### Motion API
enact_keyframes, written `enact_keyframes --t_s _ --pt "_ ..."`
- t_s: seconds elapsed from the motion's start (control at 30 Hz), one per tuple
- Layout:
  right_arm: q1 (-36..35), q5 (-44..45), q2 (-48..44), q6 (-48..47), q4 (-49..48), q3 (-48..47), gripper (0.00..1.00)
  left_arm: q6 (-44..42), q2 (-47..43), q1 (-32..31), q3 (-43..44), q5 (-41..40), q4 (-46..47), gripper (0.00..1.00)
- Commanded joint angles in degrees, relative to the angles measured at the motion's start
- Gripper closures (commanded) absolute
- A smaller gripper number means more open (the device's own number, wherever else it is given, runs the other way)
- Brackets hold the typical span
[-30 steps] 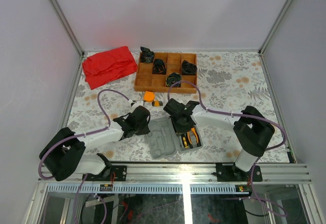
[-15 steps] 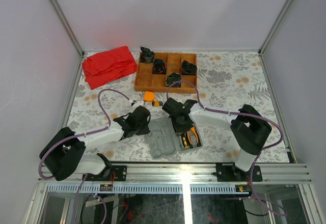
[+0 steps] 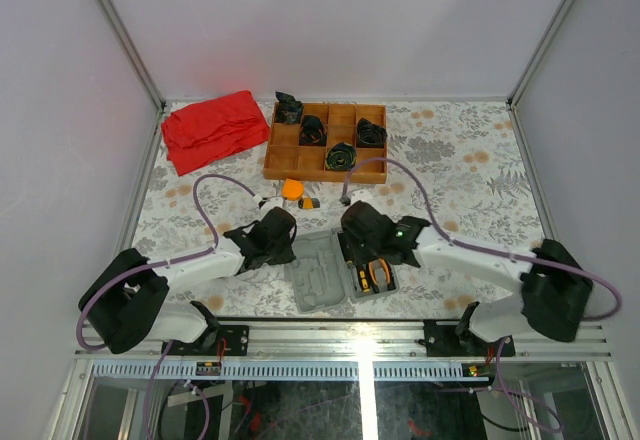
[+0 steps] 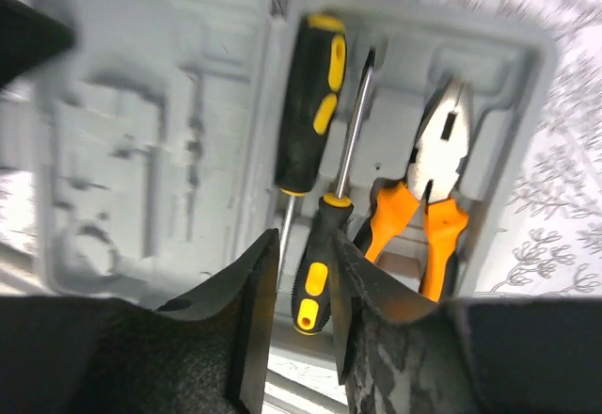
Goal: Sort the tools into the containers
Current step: Place the screwdriver in the storage box.
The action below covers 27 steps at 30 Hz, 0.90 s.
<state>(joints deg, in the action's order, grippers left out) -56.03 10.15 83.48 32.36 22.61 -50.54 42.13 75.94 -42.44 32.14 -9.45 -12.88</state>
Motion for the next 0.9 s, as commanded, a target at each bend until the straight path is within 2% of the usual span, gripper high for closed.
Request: enact_keyframes --t_s 0.0,0.13,0.3,0.53,0.63,0.77,0.87 --pt "-0.5 9.7 -11.3 1.0 -3.9 0.6 0.63 -1.3 -0.1 0.0 2.7 1.0 -0.5 1.0" --pt "0.6 15.6 -15.1 5.1 -0.7 4.4 0.56 -2.6 -0.9 0.0 5.3 1.0 -3.3 1.0" --pt "1.3 16.8 -19.1 8.9 -0.2 9.7 0.53 -4.3 -0.5 0.2 8.7 0.4 -5.7 1.0" --pt "2.5 18.8 -22.1 10.6 0.4 12.7 0.51 -4.8 2.1 6.0 10.0 4.1 -5.6 1.0" --pt "3.3 16.5 -22.5 9.4 -1.9 13.7 0.51 -5.0 2.5 6.6 10.0 4.2 -5.7 1.0" --pt "5.6 7.4 -22.3 5.4 -10.6 14.7 0.57 -4.7 3.0 6.5 9.0 5.1 -5.1 1.0" --pt "7.7 1.7 -18.8 4.2 -14.3 12.8 0.6 -4.4 2.9 6.5 7.8 5.4 -4.6 1.0"
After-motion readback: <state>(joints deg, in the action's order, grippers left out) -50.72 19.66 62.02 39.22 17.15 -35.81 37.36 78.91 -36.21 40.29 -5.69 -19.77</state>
